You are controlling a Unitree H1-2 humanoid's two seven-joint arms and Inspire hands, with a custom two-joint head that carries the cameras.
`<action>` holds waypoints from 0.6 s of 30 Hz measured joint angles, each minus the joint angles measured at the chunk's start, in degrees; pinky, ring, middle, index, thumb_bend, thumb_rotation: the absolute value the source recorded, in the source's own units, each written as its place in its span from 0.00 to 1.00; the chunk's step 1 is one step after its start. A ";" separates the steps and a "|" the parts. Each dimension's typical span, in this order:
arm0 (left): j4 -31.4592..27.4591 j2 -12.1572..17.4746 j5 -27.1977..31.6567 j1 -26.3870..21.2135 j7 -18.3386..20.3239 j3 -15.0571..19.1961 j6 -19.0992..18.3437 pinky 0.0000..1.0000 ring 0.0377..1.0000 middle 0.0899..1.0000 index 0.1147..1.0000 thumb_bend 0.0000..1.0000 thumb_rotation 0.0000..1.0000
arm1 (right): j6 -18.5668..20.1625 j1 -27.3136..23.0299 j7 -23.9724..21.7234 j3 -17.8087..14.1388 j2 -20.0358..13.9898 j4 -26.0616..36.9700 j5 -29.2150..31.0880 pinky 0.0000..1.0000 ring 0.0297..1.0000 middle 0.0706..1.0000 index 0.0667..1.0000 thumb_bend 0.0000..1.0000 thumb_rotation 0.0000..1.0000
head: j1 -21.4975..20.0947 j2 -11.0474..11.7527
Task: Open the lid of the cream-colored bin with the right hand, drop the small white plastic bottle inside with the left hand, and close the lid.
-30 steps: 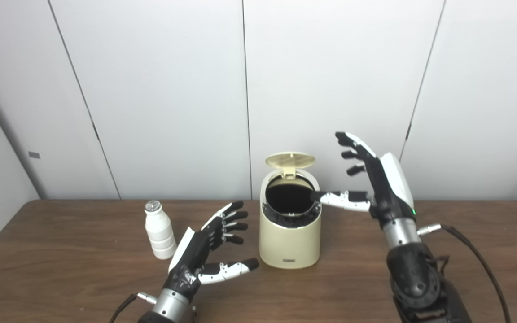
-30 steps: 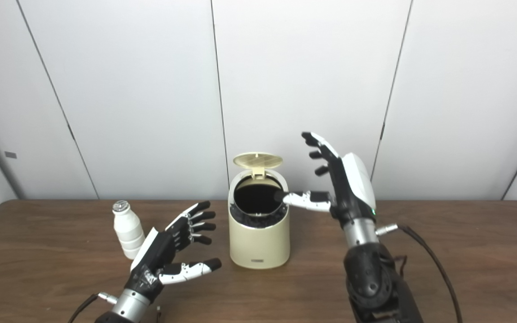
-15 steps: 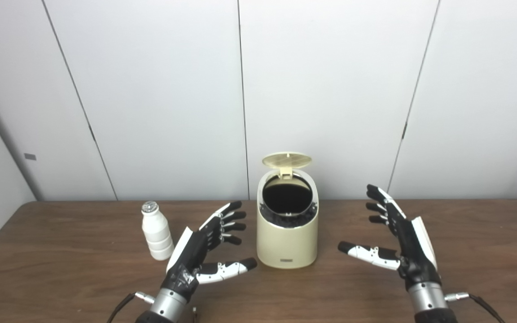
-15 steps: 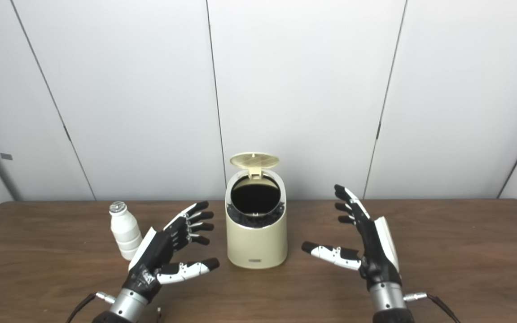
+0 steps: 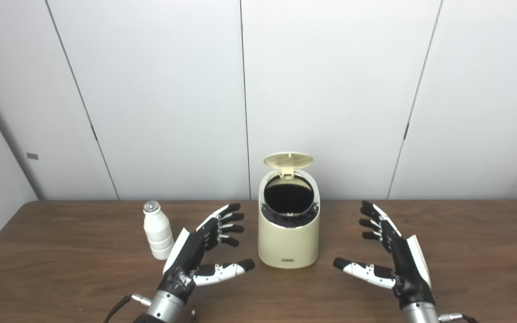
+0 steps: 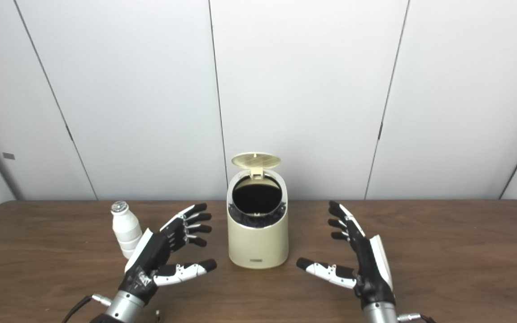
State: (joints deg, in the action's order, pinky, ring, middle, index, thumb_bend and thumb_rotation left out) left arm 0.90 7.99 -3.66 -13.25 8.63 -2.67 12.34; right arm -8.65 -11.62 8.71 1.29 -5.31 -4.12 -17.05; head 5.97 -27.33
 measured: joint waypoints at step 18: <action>-7.35 -5.55 -15.86 10.31 -18.82 10.42 6.76 0.47 0.61 0.65 0.65 0.66 0.00 | -0.01 0.47 -2.56 -2.24 -2.85 2.25 5.19 0.73 0.82 0.88 0.89 0.78 0.22 | 13.80 1.58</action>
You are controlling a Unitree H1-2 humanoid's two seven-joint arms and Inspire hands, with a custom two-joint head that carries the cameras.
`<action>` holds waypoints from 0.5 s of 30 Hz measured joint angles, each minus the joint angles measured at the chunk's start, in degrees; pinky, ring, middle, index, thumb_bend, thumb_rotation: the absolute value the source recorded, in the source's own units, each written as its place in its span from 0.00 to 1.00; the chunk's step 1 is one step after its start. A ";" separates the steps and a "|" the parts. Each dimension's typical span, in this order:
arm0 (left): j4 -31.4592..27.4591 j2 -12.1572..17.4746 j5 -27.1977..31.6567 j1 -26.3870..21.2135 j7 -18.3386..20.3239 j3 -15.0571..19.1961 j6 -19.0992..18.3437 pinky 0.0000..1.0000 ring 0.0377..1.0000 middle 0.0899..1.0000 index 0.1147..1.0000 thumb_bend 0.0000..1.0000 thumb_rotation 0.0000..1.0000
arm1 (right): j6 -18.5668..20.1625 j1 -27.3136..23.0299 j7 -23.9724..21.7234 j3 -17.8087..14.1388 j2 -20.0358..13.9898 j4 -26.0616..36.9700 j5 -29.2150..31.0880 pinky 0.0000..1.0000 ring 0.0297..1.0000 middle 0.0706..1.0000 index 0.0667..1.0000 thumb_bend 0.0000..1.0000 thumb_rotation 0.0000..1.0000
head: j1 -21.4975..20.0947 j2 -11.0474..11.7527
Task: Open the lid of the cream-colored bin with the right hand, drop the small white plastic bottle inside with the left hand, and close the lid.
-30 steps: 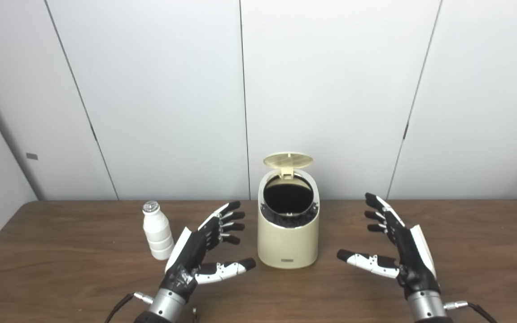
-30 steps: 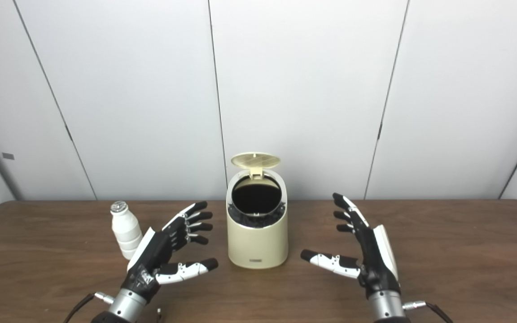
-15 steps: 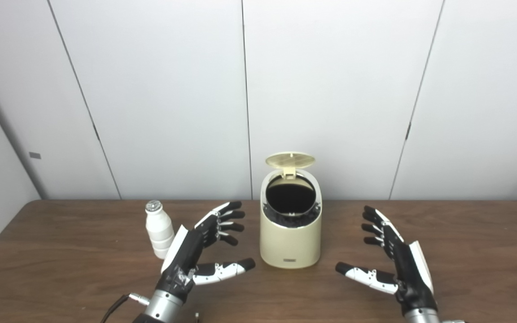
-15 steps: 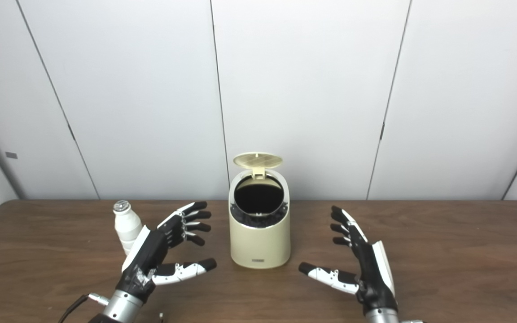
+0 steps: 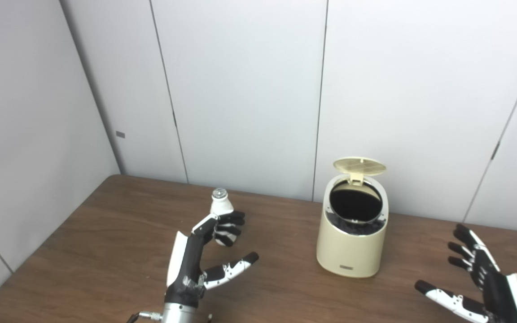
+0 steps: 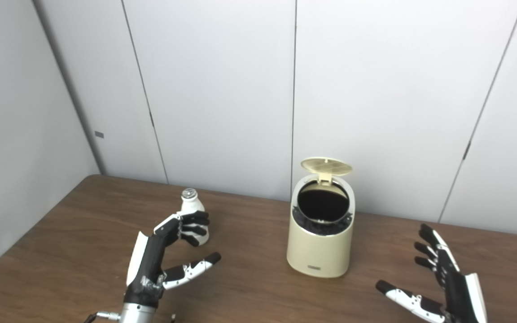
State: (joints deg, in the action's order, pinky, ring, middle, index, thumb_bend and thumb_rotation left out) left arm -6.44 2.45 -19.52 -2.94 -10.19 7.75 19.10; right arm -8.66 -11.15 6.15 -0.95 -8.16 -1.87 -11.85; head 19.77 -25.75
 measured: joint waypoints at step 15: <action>8.10 -0.62 -6.87 -3.02 -14.51 4.28 -0.72 0.59 0.74 0.81 0.81 0.67 0.07 | 6.59 0.62 -2.20 -0.01 0.70 7.45 1.33 0.74 0.83 0.89 0.89 0.73 0.02 | 0.62 -0.35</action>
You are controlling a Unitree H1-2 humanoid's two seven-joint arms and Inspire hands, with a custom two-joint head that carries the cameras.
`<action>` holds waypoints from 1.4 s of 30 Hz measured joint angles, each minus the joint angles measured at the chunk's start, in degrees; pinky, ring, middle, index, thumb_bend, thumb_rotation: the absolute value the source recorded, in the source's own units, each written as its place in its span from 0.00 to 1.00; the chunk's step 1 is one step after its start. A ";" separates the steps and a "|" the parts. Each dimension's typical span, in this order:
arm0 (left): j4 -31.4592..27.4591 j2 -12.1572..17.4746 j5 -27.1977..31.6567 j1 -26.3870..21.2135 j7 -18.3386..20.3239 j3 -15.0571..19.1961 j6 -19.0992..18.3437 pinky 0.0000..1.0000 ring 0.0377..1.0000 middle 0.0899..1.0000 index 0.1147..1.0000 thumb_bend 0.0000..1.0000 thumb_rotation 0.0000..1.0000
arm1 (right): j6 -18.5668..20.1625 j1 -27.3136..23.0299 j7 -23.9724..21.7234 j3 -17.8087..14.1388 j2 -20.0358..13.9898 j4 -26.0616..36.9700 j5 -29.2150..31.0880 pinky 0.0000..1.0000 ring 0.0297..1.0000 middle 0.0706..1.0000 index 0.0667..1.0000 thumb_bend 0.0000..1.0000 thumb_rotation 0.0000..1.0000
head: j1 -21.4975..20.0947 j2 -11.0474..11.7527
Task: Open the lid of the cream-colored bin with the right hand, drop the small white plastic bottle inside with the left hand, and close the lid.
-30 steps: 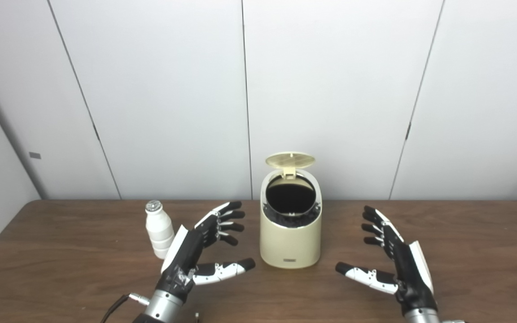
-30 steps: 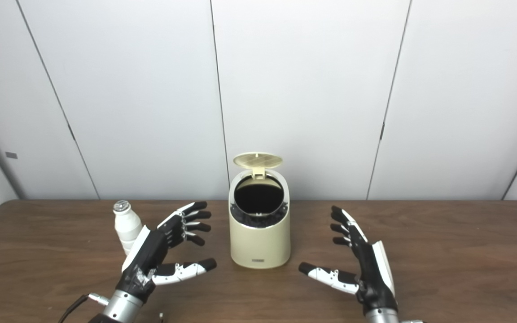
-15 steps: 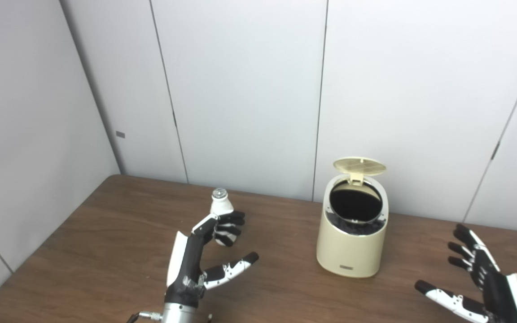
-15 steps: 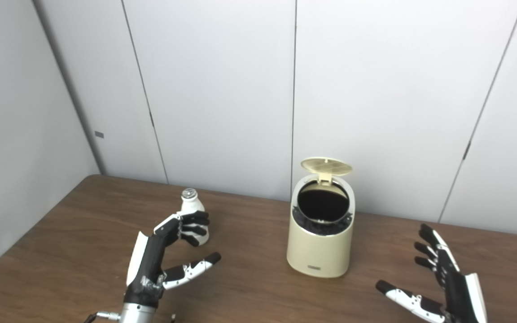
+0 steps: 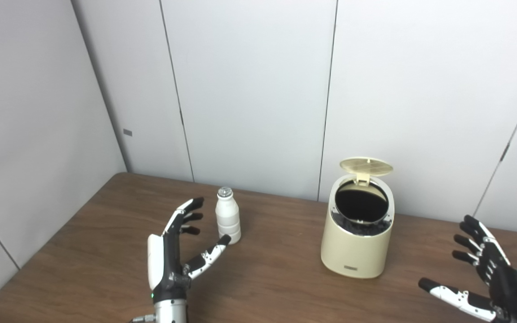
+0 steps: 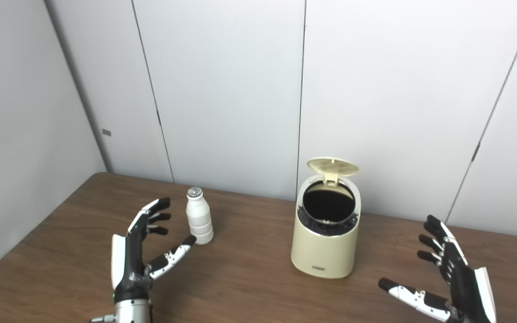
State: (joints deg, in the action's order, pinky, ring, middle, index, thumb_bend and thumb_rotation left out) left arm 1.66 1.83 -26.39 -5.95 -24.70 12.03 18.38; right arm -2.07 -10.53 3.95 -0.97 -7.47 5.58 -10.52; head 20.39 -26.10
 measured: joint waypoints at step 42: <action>16.69 6.12 3.88 -10.96 0.68 -4.89 -8.57 0.68 0.73 0.73 0.77 0.77 0.08 | 2.09 0.01 -0.85 0.35 -0.01 2.69 -2.55 0.71 0.81 0.89 0.88 0.74 0.03 | -0.88 -1.58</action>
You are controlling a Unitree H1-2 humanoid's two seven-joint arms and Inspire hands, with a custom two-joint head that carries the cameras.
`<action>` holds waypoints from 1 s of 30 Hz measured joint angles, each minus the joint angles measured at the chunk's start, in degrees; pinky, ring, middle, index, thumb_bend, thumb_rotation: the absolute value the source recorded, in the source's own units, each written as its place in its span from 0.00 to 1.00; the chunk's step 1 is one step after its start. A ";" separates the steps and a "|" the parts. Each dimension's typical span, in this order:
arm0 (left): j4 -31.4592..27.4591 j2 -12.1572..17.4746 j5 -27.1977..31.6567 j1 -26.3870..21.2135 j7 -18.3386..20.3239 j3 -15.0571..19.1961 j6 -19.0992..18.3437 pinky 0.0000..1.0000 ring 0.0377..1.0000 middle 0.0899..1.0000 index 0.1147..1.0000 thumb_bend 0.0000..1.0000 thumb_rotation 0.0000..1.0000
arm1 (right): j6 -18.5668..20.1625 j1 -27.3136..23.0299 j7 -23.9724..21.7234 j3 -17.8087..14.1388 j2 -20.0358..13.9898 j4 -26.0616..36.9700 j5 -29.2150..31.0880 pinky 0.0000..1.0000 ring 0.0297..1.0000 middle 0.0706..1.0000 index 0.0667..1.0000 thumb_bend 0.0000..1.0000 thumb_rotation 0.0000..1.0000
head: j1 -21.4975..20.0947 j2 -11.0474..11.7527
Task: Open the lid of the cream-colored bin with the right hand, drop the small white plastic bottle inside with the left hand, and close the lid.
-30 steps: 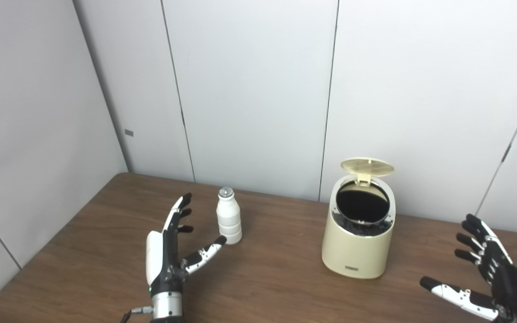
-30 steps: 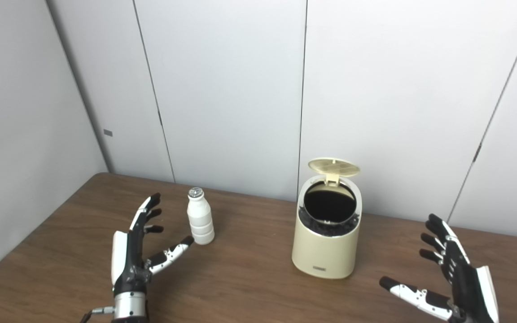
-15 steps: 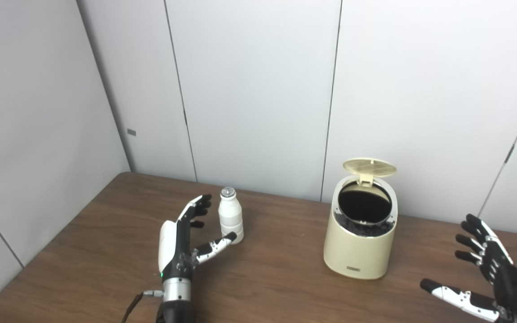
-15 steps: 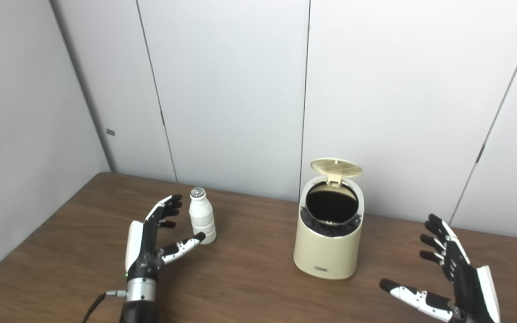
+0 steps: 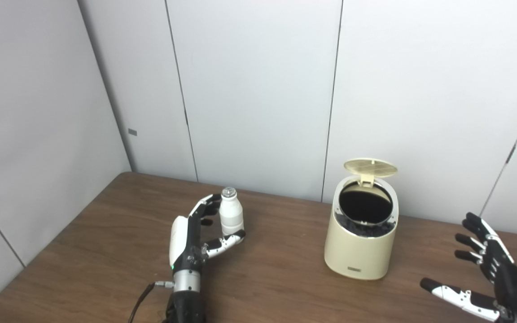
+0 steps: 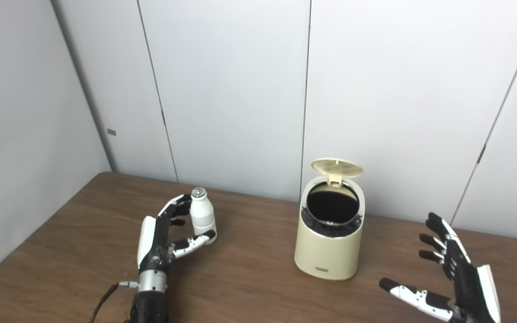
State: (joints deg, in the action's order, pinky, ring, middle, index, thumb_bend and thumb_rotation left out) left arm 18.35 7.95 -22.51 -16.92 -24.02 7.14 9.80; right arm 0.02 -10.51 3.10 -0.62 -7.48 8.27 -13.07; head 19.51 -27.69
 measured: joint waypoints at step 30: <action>5.25 0.96 0.36 -2.98 -4.53 -1.26 2.69 0.34 0.41 0.43 0.44 0.50 0.00 | 0.01 0.56 -0.26 0.24 0.03 0.94 -0.65 0.72 0.82 0.89 0.89 0.75 0.12 | -0.70 -0.97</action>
State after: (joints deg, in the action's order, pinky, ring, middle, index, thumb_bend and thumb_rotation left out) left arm 23.60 8.91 -22.15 -19.90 -28.55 5.88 12.49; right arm 0.03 -9.96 2.84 -0.38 -7.45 9.21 -13.72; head 18.81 -28.65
